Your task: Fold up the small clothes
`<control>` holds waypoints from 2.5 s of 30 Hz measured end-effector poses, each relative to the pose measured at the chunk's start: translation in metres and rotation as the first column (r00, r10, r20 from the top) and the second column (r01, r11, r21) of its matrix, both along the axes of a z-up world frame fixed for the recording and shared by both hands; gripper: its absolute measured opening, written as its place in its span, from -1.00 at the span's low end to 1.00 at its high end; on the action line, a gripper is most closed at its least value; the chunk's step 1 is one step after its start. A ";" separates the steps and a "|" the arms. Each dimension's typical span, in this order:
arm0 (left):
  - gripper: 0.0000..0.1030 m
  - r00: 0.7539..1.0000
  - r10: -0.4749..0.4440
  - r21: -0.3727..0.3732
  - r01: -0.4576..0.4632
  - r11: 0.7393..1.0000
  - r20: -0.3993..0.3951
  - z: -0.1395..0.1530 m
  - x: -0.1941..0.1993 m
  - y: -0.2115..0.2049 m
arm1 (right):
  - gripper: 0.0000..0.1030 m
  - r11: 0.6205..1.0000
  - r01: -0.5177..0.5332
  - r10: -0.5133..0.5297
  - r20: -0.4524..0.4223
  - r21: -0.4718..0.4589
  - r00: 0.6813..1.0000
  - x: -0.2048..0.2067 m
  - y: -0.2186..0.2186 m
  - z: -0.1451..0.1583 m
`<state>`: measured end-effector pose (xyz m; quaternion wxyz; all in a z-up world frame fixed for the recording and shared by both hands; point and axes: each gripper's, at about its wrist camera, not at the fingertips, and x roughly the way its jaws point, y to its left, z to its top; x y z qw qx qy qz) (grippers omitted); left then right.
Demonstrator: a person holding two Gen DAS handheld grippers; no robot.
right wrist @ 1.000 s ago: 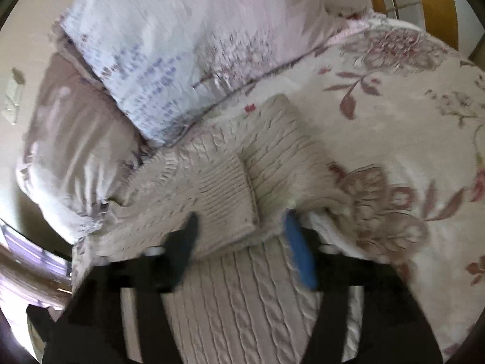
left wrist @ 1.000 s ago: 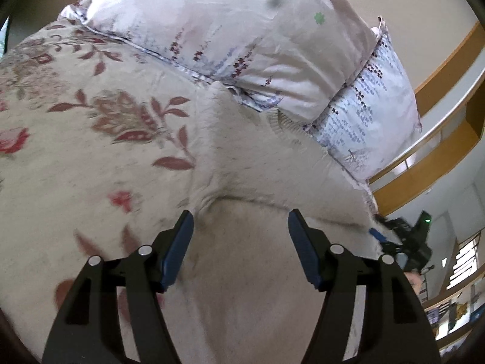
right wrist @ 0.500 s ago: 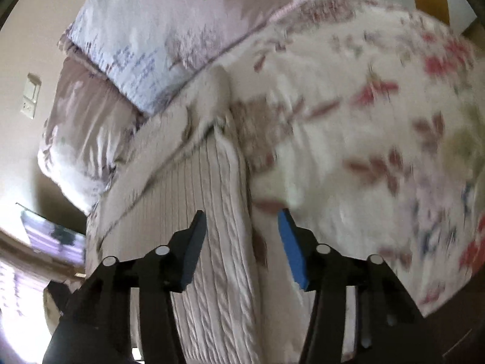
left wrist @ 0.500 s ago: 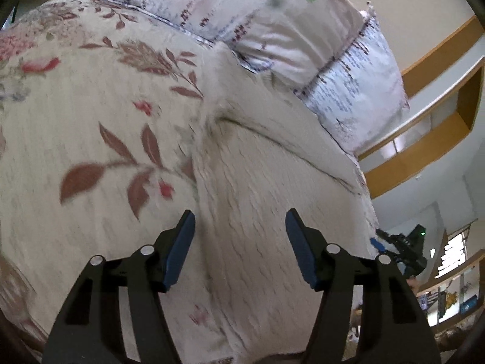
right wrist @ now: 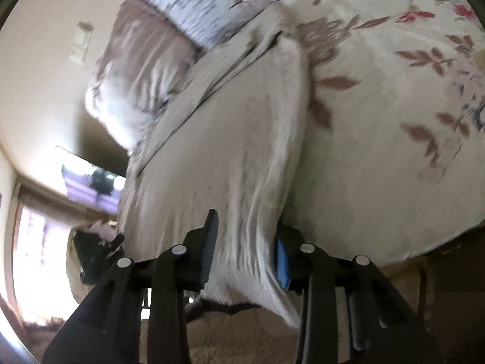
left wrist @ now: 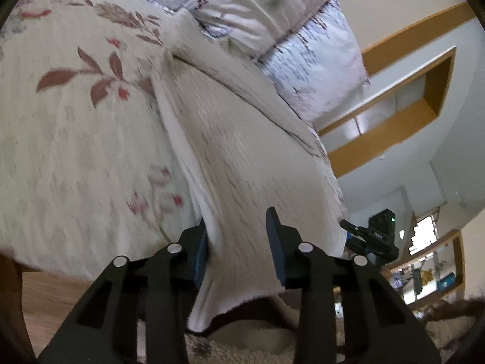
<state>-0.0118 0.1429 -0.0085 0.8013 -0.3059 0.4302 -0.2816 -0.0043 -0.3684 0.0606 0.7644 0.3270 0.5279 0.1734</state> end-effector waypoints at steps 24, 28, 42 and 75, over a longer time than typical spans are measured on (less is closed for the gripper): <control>-0.88 0.987 0.018 0.205 -0.051 0.977 0.162 0.044 0.009 -0.014 | -0.84 0.954 0.097 0.035 0.426 -0.285 0.904 -0.006 0.026 0.086; -0.88 0.973 0.077 0.255 -0.133 0.958 0.216 0.065 0.029 -0.011 | -0.84 0.927 0.165 0.027 0.501 -0.336 0.865 0.003 0.033 0.099; -0.88 0.905 0.142 0.364 -0.299 0.882 0.400 0.137 0.124 -0.028 | -0.84 0.792 0.327 0.096 0.634 -0.515 0.767 0.091 0.065 0.134; 0.05 0.936 0.350 0.132 -0.353 0.926 0.048 0.042 0.292 -0.015 | 0.06 0.920 0.303 -0.242 0.244 -0.251 0.939 0.288 0.022 0.017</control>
